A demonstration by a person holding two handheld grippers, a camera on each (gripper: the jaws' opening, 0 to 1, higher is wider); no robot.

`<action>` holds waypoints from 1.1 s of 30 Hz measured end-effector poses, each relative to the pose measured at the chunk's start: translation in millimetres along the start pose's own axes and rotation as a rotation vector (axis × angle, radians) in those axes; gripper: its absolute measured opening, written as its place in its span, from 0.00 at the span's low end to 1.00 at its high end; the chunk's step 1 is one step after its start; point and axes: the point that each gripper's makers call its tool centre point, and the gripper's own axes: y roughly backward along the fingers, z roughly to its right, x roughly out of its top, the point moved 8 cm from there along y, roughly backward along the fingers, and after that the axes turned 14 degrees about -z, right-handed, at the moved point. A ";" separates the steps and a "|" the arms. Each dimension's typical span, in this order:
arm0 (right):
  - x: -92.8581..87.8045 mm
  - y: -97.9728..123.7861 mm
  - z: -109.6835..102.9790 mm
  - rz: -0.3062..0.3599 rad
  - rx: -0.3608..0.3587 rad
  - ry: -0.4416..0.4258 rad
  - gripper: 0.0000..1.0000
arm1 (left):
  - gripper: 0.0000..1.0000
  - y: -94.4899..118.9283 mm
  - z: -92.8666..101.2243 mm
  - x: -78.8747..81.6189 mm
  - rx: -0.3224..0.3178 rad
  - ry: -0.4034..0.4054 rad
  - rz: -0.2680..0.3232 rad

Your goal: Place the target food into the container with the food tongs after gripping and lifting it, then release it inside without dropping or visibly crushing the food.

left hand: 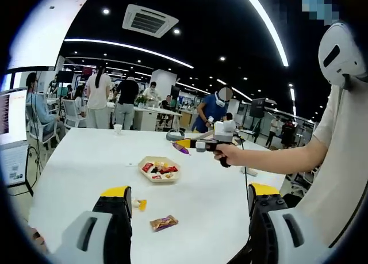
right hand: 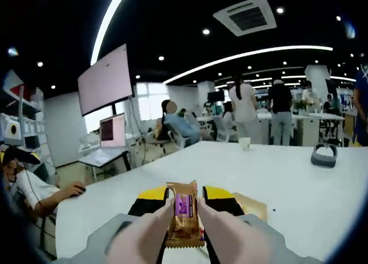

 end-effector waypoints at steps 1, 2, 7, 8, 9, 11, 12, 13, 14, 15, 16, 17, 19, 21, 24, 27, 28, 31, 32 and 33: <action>0.5 -1.6 -0.9 -0.006 -0.002 0.007 0.22 | 0.84 2.0 -0.7 -1.3 0.004 0.005 0.000; 0.6 -8.7 -3.1 -0.028 -0.011 0.039 0.22 | 0.84 9.9 -4.3 -6.0 0.024 0.025 0.009; 0.0 -14.6 0.0 -0.065 -0.039 0.052 0.22 | 0.85 28.5 -16.1 -14.0 0.062 0.070 0.057; 1.8 -12.0 0.0 -0.064 -0.045 0.049 0.22 | 0.85 31.0 -17.0 -14.1 0.064 0.071 0.064; 4.7 -10.1 1.6 -0.064 -0.051 0.050 0.22 | 0.85 33.6 -18.0 -13.9 0.066 0.071 0.070; 9.4 -6.8 3.2 -0.067 -0.069 0.061 0.22 | 0.85 35.7 -20.6 -13.9 0.066 0.073 0.071; 10.2 -7.1 8.5 -0.070 -0.084 0.071 0.22 | 0.85 36.7 -21.9 -14.1 0.066 0.074 0.070; 11.7 -6.9 11.2 -0.068 -0.097 0.079 0.22 | 0.85 37.2 -22.5 -14.2 0.066 0.074 0.070; 13.6 -6.2 12.7 -0.069 -0.106 0.082 0.22 | 0.85 38.7 -24.0 -14.0 0.065 0.071 0.068; 15.5 -5.1 15.5 -0.071 -0.120 0.077 0.22 | 0.85 40.6 -25.4 -13.5 0.061 0.066 0.062; 16.4 -4.3 16.4 -0.071 -0.129 0.069 0.22 | 0.85 41.7 -25.9 -13.2 0.059 0.067 0.058; 18.3 -2.7 17.9 -0.074 -0.143 0.058 0.22 | 0.84 45.0 -26.9 -12.3 0.058 0.070 0.051; 21.0 -0.3 18.2 -0.075 -0.155 0.048 0.22 | 0.84 51.2 -27.7 -10.4 0.059 0.071 0.050; 26.3 3.5 18.6 -0.081 -0.173 0.041 0.22 | 0.85 57.3 -29.2 -8.0 0.058 0.080 0.059; 33.0 6.6 19.0 -0.085 -0.193 0.048 0.22 | 0.85 63.8 -36.9 -5.5 0.056 0.088 0.081; 37.3 5.4 21.0 -0.097 -0.218 0.048 0.22 | 0.85 65.3 -43.1 -4.2 0.062 0.095 0.094; 38.3 4.8 20.9 -0.098 -0.221 0.046 0.22 | 0.85 66.2 -45.0 -4.0 0.064 0.095 0.104; 41.8 2.4 18.5 -0.096 -0.227 0.042 0.22 | 0.85 67.2 -48.4 -4.3 0.065 0.098 0.126; 42.7 1.2 17.6 -0.096 -0.227 0.050 0.22 | 0.85 67.0 -48.6 -4.4 0.066 0.100 0.128; 43.8 -1.0 16.7 -0.098 -0.222 0.056 0.22 | 0.85 66.8 -50.9 -5.8 0.072 0.105 0.132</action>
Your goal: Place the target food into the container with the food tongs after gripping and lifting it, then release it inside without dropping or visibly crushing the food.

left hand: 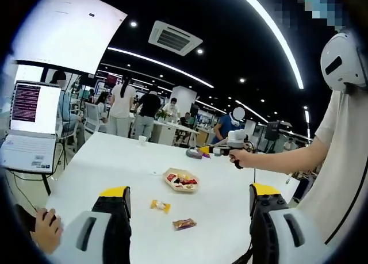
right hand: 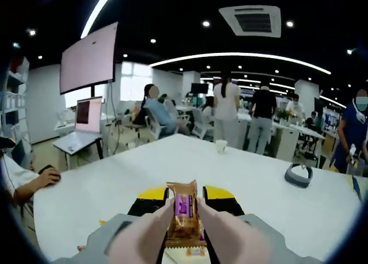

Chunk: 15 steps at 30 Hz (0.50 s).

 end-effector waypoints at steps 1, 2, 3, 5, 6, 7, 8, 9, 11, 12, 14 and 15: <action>0.8 -2.4 -0.6 -0.002 0.001 0.005 0.22 | 0.85 -0.1 -1.7 -0.8 0.003 0.004 0.003; 0.8 -4.5 -0.5 -0.004 0.002 0.009 0.22 | 0.85 -0.1 -2.9 -1.3 0.005 0.009 0.003; 0.9 -6.5 -0.4 -0.005 0.002 0.013 0.22 | 0.85 0.0 -4.0 -1.9 0.007 0.014 0.003; -0.1 -10.4 1.6 -0.006 0.002 0.010 0.22 | 0.85 -0.3 -7.3 -3.2 0.011 0.020 0.002; -1.1 -12.1 2.5 -0.007 0.001 0.002 0.22 | 0.85 -0.8 -9.2 -4.0 0.012 0.023 -0.002; -2.2 -13.5 3.3 -0.010 -0.001 -0.003 0.22 | 0.84 -1.2 -10.8 -4.8 0.015 0.028 -0.008; -4.2 -15.7 4.5 -0.014 -0.001 -0.011 0.22 | 0.84 -1.7 -13.6 -5.7 0.021 0.034 -0.016; -5.5 -17.2 5.2 -0.016 -0.001 -0.015 0.22 | 0.84 -1.7 -15.2 -5.9 0.027 0.039 -0.020; -8.8 -21.4 7.7 -0.027 0.001 -0.032 0.22 | 0.84 -0.2 -18.3 -4.8 0.040 0.045 -0.025; -9.8 -23.5 8.8 -0.029 0.001 -0.034 0.22 | 0.84 1.9 -20.5 -3.4 0.053 0.051 -0.023; -10.4 -25.1 10.2 -0.026 0.001 -0.037 0.23 | 0.85 3.6 -24.2 -2.2 0.062 0.055 -0.009; -11.0 -25.4 10.6 -0.025 0.004 -0.045 0.23 | 0.85 3.6 -27.1 -2.3 0.063 0.062 -0.008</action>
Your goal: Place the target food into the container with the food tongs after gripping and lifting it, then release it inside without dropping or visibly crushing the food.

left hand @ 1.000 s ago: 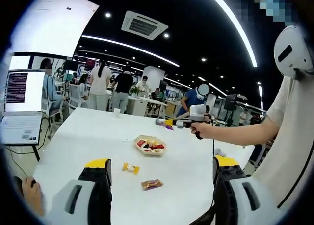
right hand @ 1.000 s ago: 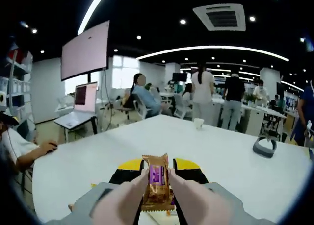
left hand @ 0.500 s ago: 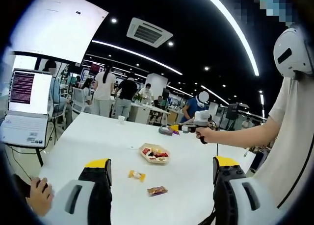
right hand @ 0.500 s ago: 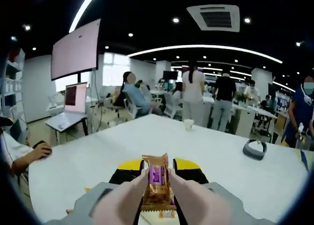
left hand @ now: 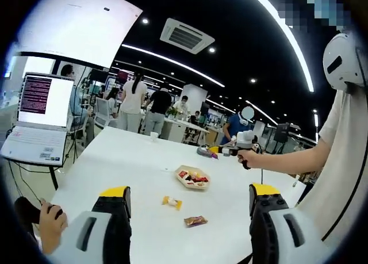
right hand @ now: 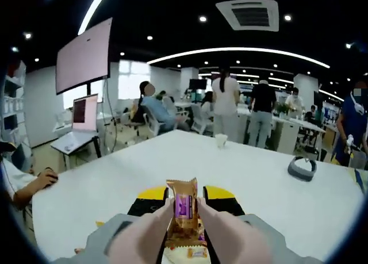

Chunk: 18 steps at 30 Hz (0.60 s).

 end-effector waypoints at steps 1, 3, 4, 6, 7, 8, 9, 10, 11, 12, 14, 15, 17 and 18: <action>-1.0 0.5 -0.8 0.000 0.002 -0.010 0.23 | 0.85 -1.1 -4.2 -0.2 0.002 0.008 -0.002; -3.5 0.7 -2.8 0.012 0.007 -0.016 0.24 | 0.84 -2.4 -7.7 2.1 -0.010 0.031 0.012; -3.8 0.5 -3.6 0.013 0.009 -0.013 0.25 | 0.83 -2.6 -7.9 2.9 -0.013 0.033 0.022; -4.7 -0.7 -5.1 0.013 0.012 0.012 0.25 | 0.78 -3.1 -8.2 4.5 -0.021 0.038 0.041; -6.8 -1.7 -4.4 0.003 -0.001 0.032 0.25 | 0.76 -3.0 -8.6 4.4 -0.017 0.034 0.039; -7.2 -2.2 -4.2 0.002 0.000 0.030 0.25 | 0.75 -2.9 -8.3 4.8 -0.013 0.028 0.039; -7.8 -3.6 -3.4 -0.002 0.009 0.018 0.25 | 0.74 -1.6 -8.1 5.9 0.013 -0.001 0.045; -7.4 -4.4 -2.9 -0.004 0.011 0.012 0.25 | 0.74 -0.6 -9.4 5.0 0.025 0.001 0.048; -6.8 -5.0 -3.0 -0.003 0.011 0.011 0.25 | 0.75 1.1 -9.2 5.4 0.035 -0.002 0.054; -6.1 -5.5 -3.2 -0.002 0.012 0.011 0.25 | 0.75 2.7 -9.1 5.8 0.045 -0.004 0.060; -4.9 -6.6 -3.5 -0.001 0.013 0.010 0.25 | 0.75 6.0 -8.9 6.6 0.065 -0.009 0.072; 0.3 -9.8 -8.6 0.009 0.022 0.016 0.25 | 0.76 12.6 -4.0 6.8 0.067 -0.022 0.084; 1.5 -10.8 -11.6 0.010 0.029 0.018 0.26 | 0.77 13.6 -3.3 4.9 0.065 -0.027 0.073; 2.5 -11.9 -14.2 0.009 0.033 0.023 0.26 | 0.78 14.6 -3.3 3.1 0.066 -0.035 0.067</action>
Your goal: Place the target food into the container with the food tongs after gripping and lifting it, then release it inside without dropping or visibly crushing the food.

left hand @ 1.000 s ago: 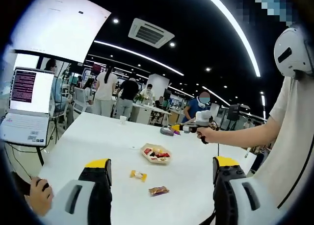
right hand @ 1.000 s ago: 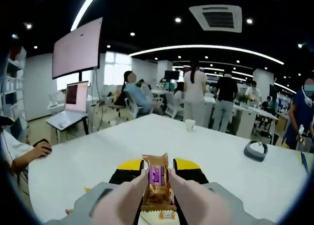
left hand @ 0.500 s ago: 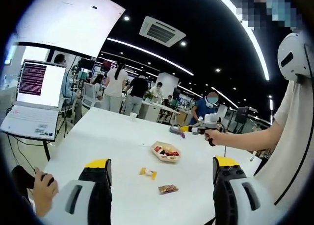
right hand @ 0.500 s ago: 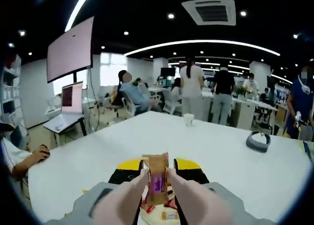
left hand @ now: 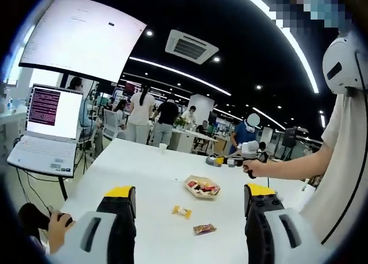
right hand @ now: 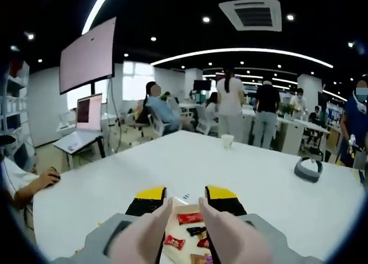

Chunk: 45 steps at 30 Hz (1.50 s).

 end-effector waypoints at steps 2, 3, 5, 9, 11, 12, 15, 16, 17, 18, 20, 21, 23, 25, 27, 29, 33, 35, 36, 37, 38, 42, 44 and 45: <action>0.3 -0.5 -2.0 0.000 0.002 0.005 0.26 | 0.78 1.0 -0.8 -1.1 0.004 0.002 -0.003; 0.3 -1.5 -7.9 -0.005 0.014 0.008 0.26 | 0.78 7.2 -2.9 -3.4 0.023 0.001 0.004; 0.1 -0.3 -11.8 -0.007 0.017 0.016 0.26 | 0.78 11.4 -4.1 -4.7 0.030 0.000 0.013; 0.8 4.1 -18.7 -0.006 0.023 0.027 0.26 | 0.78 16.1 -9.1 -9.2 0.042 -0.003 0.021; 0.8 6.3 -21.4 -0.008 0.026 0.031 0.26 | 0.78 16.2 -10.1 -10.0 0.041 -0.002 0.021; 0.6 7.1 -22.0 -0.009 0.023 0.038 0.26 | 0.78 15.3 -11.9 -12.0 0.032 -0.009 0.018; -0.1 9.6 -22.0 -0.012 0.020 0.041 0.26 | 0.78 11.8 -14.3 -15.0 0.018 -0.015 0.008; -0.7 10.7 -21.5 -0.014 0.020 0.039 0.26 | 0.78 10.8 -14.4 -15.5 0.015 -0.016 0.005; -1.4 11.8 -20.9 -0.015 0.021 0.036 0.26 | 0.78 9.8 -14.6 -16.0 0.013 -0.018 0.003; -2.2 12.2 -19.6 -0.019 0.022 0.030 0.26 | 0.78 6.8 -14.3 -17.4 0.001 -0.025 -0.007; -4.6 13.5 -17.0 -0.025 0.026 0.022 0.26 | 0.79 0.8 -11.0 -19.9 -0.036 -0.049 -0.043; -5.6 14.3 -16.6 -0.027 0.025 0.021 0.26 | 0.80 -1.4 -10.4 -20.0 -0.041 -0.052 -0.046; -7.7 15.0 -14.3 -0.028 0.023 0.018 0.27 | 0.82 -6.9 -10.2 -20.5 -0.051 -0.052 -0.055; -10.0 16.1 -15.3 -0.029 0.026 0.018 0.27 | 0.83 -10.5 -9.7 -21.2 -0.064 -0.060 -0.060; -14.9 16.6 -17.9 -0.032 0.050 0.019 0.27 | 0.85 -15.8 -8.7 -23.4 -0.084 -0.077 -0.074; -18.0 16.0 -20.3 -0.043 0.066 0.029 0.27 | 0.84 -18.3 -8.5 -25.0 -0.082 -0.082 -0.085; -21.2 16.6 -26.0 -0.050 0.095 0.048 0.27 | 0.85 -17.9 -2.6 -27.2 -0.061 -0.084 -0.098; -23.0 17.2 -26.8 -0.052 0.099 0.044 0.27 | 0.85 -19.1 -2.3 -28.5 -0.064 -0.068 -0.094; -24.4 17.9 -27.4 -0.052 0.102 0.043 0.27 | 0.85 -19.4 -2.2 -29.1 -0.065 -0.064 -0.094; -27.4 20.5 -29.9 -0.053 0.113 0.050 0.27 | 0.85 -20.5 -2.1 -30.3 -0.066 -0.061 -0.094; -28.9 23.0 -31.2 -0.053 0.115 0.051 0.27 | 0.85 -24.5 -1.6 -32.5 -0.070 -0.055 -0.103; -34.9 28.7 -34.7 -0.060 0.138 0.058 0.27 | 0.85 -30.2 0.2 -31.4 -0.079 -0.056 -0.110; -39.5 33.2 -38.5 -0.068 0.156 0.066 0.27 | 0.85 -34.9 0.7 -29.7 -0.088 -0.054 -0.112; -41.4 35.8 -40.9 -0.064 0.163 0.064 0.27 | 0.85 -38.1 1.2 -28.5 -0.095 -0.052 -0.113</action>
